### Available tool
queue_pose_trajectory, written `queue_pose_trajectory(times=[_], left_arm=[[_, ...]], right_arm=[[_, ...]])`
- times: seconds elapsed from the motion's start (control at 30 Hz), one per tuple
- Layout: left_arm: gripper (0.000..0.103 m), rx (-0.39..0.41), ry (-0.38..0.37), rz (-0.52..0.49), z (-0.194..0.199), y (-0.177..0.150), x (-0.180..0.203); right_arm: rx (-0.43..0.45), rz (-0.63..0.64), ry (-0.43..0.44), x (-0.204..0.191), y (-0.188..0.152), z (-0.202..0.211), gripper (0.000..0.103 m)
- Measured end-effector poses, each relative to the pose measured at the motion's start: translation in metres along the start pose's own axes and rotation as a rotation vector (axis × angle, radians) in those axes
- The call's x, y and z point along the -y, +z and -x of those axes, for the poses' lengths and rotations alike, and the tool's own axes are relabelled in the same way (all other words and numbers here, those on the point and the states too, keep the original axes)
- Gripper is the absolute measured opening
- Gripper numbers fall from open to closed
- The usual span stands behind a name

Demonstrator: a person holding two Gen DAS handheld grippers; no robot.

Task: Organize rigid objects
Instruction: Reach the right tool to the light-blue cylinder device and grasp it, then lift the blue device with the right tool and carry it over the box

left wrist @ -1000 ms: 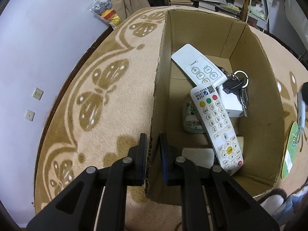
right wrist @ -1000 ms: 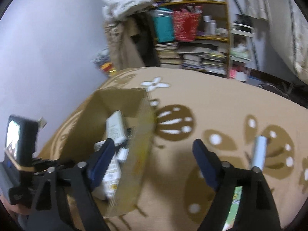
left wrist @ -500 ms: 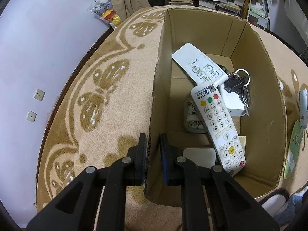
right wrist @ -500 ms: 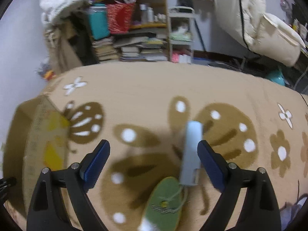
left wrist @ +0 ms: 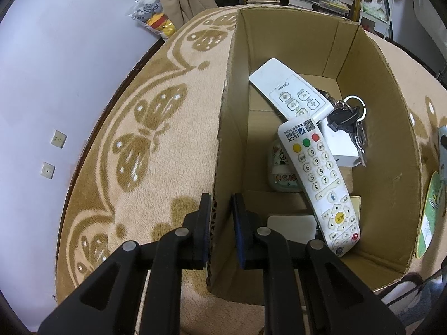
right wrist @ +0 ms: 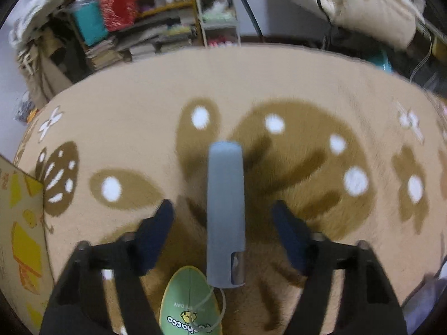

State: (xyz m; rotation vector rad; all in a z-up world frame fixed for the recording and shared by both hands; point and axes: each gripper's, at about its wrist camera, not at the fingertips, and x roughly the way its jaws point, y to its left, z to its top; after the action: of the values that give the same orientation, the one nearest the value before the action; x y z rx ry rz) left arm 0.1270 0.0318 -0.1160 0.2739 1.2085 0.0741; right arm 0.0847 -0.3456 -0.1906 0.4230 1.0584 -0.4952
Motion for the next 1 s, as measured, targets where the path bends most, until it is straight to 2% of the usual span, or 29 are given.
queue_pose_trajectory(times=[0.03, 0.1, 0.13, 0.17, 0.2, 0.33, 0.4, 0.57, 1.0], left_arm=[[0.015, 0.0, 0.001, -0.001, 0.0, 0.0, 0.0], [0.015, -0.002, 0.003, -0.003, -0.002, 0.0, 0.001], [0.015, -0.003, 0.004, -0.003, -0.003, 0.0, 0.002], [0.015, -0.003, 0.006, -0.005, -0.003, 0.0, 0.002], [0.015, -0.003, 0.008, -0.007, -0.003, 0.001, 0.003], [0.016, -0.005, 0.016, -0.012, -0.005, 0.001, 0.004], [0.016, -0.004, 0.019, -0.015, -0.005, 0.001, 0.004], [0.016, -0.004, 0.023, -0.017, -0.005, 0.001, 0.005], [0.016, -0.001, 0.033, -0.027, -0.004, 0.0, 0.007]], right_arm=[[-0.005, -0.002, -0.018, 0.001, -0.001, -0.004, 0.057], [0.004, 0.003, -0.033, 0.001, -0.002, -0.005, 0.052], [0.006, 0.005, -0.032, 0.001, -0.002, -0.004, 0.045], [0.009, 0.009, -0.025, 0.0, -0.002, -0.003, 0.032], [0.009, 0.009, -0.02, 0.0, -0.003, -0.002, 0.03], [0.01, 0.004, -0.059, -0.006, -0.007, 0.002, 0.029], [0.01, -0.014, -0.038, -0.006, -0.011, 0.007, 0.029], [0.046, -0.03, 0.071, -0.013, -0.02, 0.035, 0.029], [0.198, 0.141, 0.443, -0.087, -0.036, 0.111, 0.029]])
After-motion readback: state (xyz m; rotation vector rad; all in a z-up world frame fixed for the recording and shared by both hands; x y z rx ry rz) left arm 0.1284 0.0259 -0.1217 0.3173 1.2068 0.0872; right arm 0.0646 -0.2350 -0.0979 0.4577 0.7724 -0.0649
